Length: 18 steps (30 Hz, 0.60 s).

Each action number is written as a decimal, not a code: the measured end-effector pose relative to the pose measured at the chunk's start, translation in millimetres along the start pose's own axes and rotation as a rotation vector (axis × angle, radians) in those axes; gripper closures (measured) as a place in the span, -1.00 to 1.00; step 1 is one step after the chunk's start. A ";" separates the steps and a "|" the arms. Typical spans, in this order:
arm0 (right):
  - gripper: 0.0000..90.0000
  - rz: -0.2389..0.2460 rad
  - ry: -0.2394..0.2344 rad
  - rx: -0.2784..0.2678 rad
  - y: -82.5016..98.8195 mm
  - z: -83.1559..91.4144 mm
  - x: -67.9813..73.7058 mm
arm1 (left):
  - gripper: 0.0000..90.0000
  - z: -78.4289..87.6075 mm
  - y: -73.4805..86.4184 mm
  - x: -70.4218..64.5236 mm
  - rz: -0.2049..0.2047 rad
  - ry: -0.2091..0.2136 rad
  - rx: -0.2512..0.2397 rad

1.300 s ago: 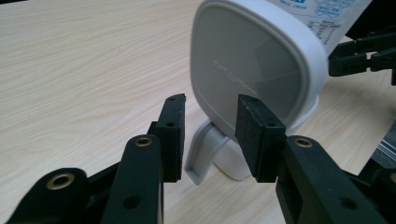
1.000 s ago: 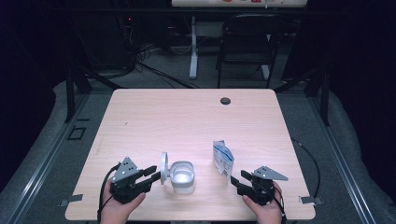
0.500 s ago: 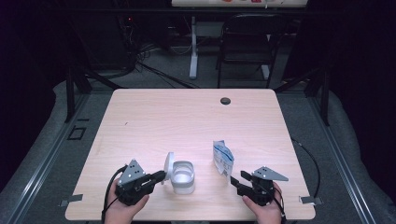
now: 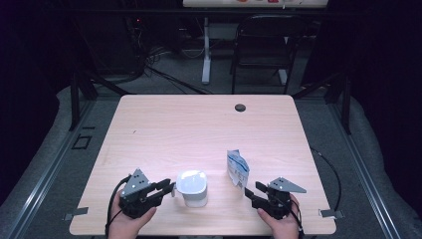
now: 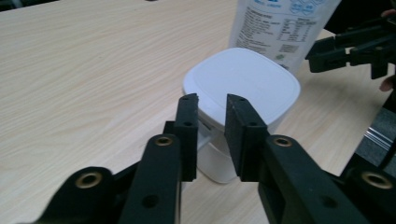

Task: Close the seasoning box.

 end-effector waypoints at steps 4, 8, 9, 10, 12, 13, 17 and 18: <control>0.07 -0.001 -0.005 -0.009 0.6 0.1 2.1 | 0.51 5.3 -1.8 6.9 0.022 -0.029 -0.012; 0.07 -0.007 -0.007 -0.010 3.4 2.2 -0.5 | 0.45 6.5 -2.8 12.1 0.034 -0.045 -0.021; 0.07 -0.005 -0.006 -0.008 3.9 3.3 -2.0 | 0.42 6.7 -3.0 12.6 0.040 -0.047 -0.023; 0.07 -0.007 -0.003 -0.008 4.0 4.1 -2.8 | 0.41 7.0 -3.2 13.6 0.041 -0.050 -0.024; 0.07 -0.023 -0.007 -0.020 3.2 6.1 -4.8 | 0.38 7.4 -3.1 15.2 0.045 -0.054 -0.022; 0.07 -0.040 -0.009 -0.029 2.3 7.1 -5.2 | 0.37 7.6 -2.9 15.8 0.047 -0.055 -0.024; 0.07 -0.048 -0.012 -0.043 0.3 9.6 -5.6 | 0.35 9.8 -2.1 18.6 0.050 -0.058 -0.019; 0.07 -0.048 -0.012 -0.042 0.3 9.8 -5.3 | 0.34 10.3 -1.9 19.4 0.051 -0.061 -0.021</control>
Point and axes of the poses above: each handheld gripper's, and its own axes: z roughly backward along the jaws, y roughly out of its underside, x roughly to its left, the point moved 4 cm from there along -z, roughly forward along the jaws, and after that the axes turned 13 degrees about y, right-handed, at the moved point
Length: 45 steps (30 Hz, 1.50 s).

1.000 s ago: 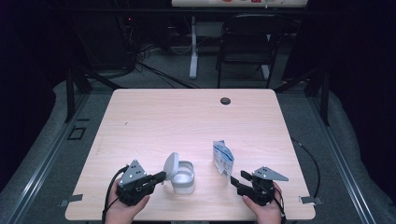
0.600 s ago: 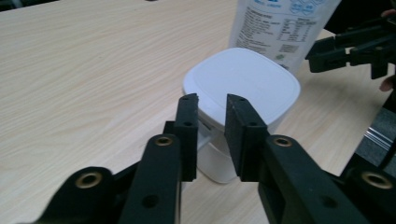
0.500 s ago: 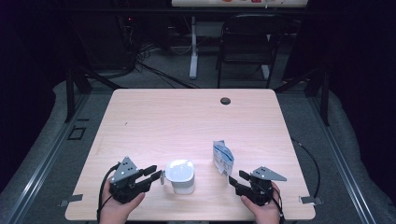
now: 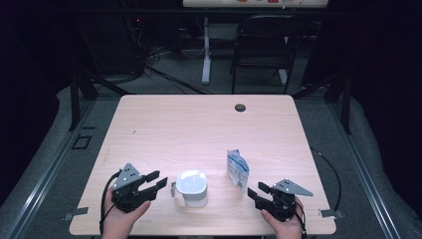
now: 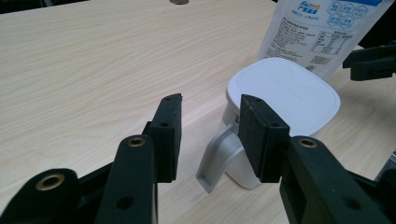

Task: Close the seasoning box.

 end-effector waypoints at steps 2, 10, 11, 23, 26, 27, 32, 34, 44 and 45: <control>0.07 0.001 0.000 0.004 0.9 0.0 0.4 | 0.31 1.5 0.2 1.8 0.006 -0.006 -0.005; 0.07 0.022 0.018 -0.001 -0.3 2.0 0.1 | 0.22 6.0 4.0 9.1 0.019 -0.030 -0.005; 0.07 0.028 0.020 0.000 -0.5 2.3 -0.2 | 0.21 6.1 4.9 10.1 0.024 -0.031 -0.010; 0.03 0.022 0.054 0.004 -6.1 4.2 -10.1 | 0.13 7.9 21.6 33.2 0.063 -0.070 0.004; 0.02 0.009 0.062 0.012 -7.5 6.2 -14.7 | 0.14 7.4 24.7 38.4 0.056 -0.072 0.014; 0.02 0.002 0.064 0.008 -7.9 6.5 -15.7 | 0.14 6.5 25.8 39.8 0.054 -0.072 0.017; 0.01 0.001 0.074 0.017 -9.0 7.1 -21.5 | 0.12 3.7 29.2 45.6 0.075 -0.082 0.018; 0.01 0.002 0.080 0.020 -8.4 6.4 -22.9 | 0.10 2.5 32.3 48.9 0.092 -0.093 0.023; 0.00 0.008 0.085 0.020 -4.1 3.8 -28.9 | 0.07 4.0 47.3 58.3 0.117 -0.116 0.051; 0.00 0.013 0.088 0.024 -3.7 3.9 -29.5 | 0.06 5.5 49.3 58.8 0.111 -0.124 0.058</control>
Point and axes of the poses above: each handheld gripper's, and its own axes: z roughly backward along the jaws, y roughly out of its underside, x roughly to its left, the point moved 4 cm from there along -z, roughly forward along the jaws, and after that the axes turned 13 degrees about y, right-handed, at the moved point
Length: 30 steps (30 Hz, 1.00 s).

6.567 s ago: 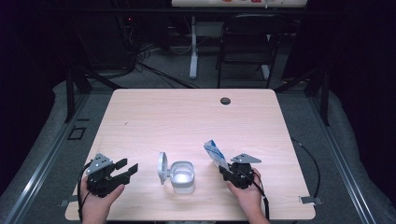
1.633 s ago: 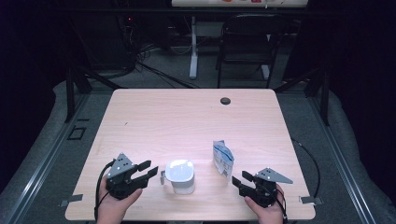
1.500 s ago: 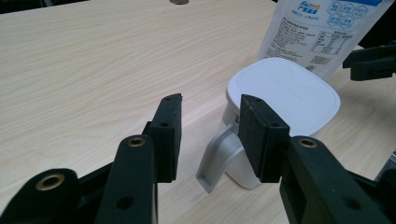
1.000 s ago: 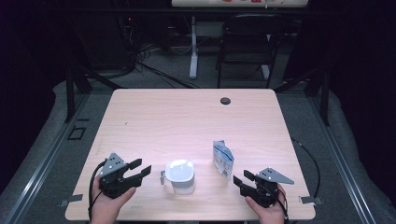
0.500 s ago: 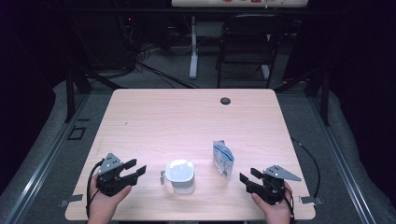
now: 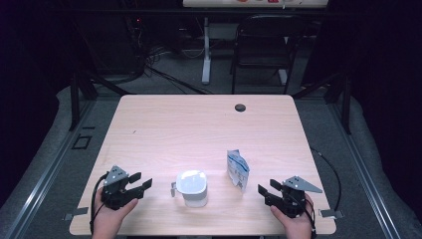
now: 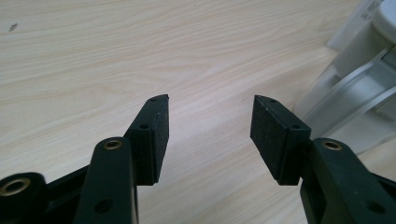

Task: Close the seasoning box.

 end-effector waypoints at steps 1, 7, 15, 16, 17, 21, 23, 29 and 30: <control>0.00 0.003 0.003 0.000 0.4 -0.1 -0.4 | 0.06 1.4 2.3 0.4 0.003 -0.001 0.003; 0.00 0.012 0.005 0.009 3.5 -1.4 -1.1 | 0.04 8.6 18.2 4.4 0.011 -0.003 0.010; -0.01 0.038 0.011 0.012 9.2 -5.9 3.5 | 0.03 8.9 29.0 10.0 0.011 -0.010 -0.016; -0.01 0.046 0.008 0.015 10.1 -6.5 4.6 | 0.02 9.5 30.2 10.6 0.006 -0.015 -0.004; -0.01 0.051 0.010 0.017 11.2 -7.4 5.8 | 0.01 8.7 31.7 11.1 0.005 -0.016 -0.008; -0.01 0.081 0.011 0.028 14.6 -10.4 10.8 | -0.02 8.0 36.7 15.0 0.006 -0.028 -0.003; -0.02 0.100 0.013 0.032 15.5 -11.1 13.0 | -0.04 8.5 38.6 17.0 0.012 -0.033 0.006; -0.04 0.110 0.010 0.032 16.2 -12.2 17.3 | -0.11 8.5 41.5 22.3 0.029 -0.049 -0.003; -0.04 0.110 0.010 0.030 16.1 -12.2 17.6 | -0.13 8.6 41.9 22.8 0.029 -0.051 -0.003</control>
Point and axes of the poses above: each handheld gripper's, and its own axes: z roughly backward along the jaws, y roughly out of its underside, x roughly to its left, the point moved 4 cm from there along -z, roughly forward along the jaws, and after that the axes turned 13 degrees about y, right-handed, at the moved point
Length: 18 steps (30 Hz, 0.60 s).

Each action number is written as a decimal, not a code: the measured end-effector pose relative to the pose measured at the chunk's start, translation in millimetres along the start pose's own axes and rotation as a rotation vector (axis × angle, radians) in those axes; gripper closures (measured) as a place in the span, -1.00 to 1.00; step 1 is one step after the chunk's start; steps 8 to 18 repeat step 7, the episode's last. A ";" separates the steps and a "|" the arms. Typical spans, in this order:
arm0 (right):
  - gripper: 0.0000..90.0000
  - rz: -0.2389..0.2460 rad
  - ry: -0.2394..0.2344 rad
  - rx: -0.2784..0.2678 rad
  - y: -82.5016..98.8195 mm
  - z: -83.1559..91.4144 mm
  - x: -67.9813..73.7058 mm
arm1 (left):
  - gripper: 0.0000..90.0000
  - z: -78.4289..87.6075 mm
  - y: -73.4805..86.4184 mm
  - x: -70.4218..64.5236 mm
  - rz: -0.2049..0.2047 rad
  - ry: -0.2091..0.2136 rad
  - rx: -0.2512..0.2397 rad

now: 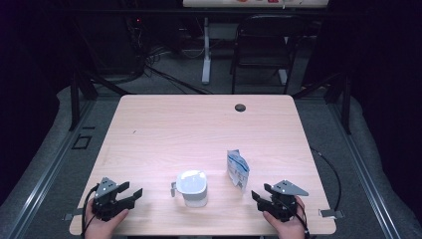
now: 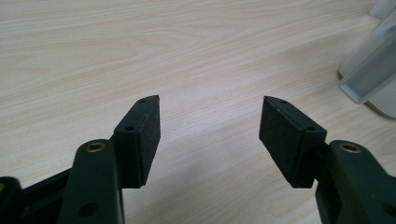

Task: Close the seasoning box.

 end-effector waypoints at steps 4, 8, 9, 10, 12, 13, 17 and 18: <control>-0.04 0.003 0.006 0.002 -0.3 1.1 -1.2 | -0.14 1.5 -0.6 0.5 -0.003 -0.004 -0.009; -0.06 -0.003 0.010 0.000 -0.8 1.4 -2.3 | -0.14 4.0 -2.7 -0.2 -0.014 -0.007 -0.026; -0.06 -0.003 0.010 0.000 -0.8 1.4 -2.3 | -0.14 4.0 -2.7 -0.2 -0.014 -0.007 -0.026; -0.06 -0.003 0.010 0.000 -0.8 1.4 -2.3 | -0.14 4.0 -2.7 -0.2 -0.014 -0.007 -0.026; -0.06 -0.003 0.010 0.000 -0.8 1.4 -2.3 | -0.14 4.0 -2.7 -0.2 -0.014 -0.007 -0.026; -0.06 -0.003 0.010 0.000 -0.8 1.4 -2.3 | -0.14 4.0 -2.7 -0.2 -0.014 -0.007 -0.026; -0.06 -0.003 0.010 0.000 -0.8 1.4 -2.3 | -0.14 4.0 -2.7 -0.2 -0.014 -0.007 -0.026; -0.06 -0.003 0.010 0.000 -0.8 1.4 -2.3 | -0.14 4.0 -2.7 -0.2 -0.014 -0.007 -0.026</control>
Point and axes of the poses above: each handheld gripper's, and its own axes: z roughly backward along the jaws, y roughly out of its underside, x roughly to its left, the point moved 4 cm from there along -z, roughly forward along the jaws, and after that the axes turned 13 degrees about y, right-handed, at the moved point
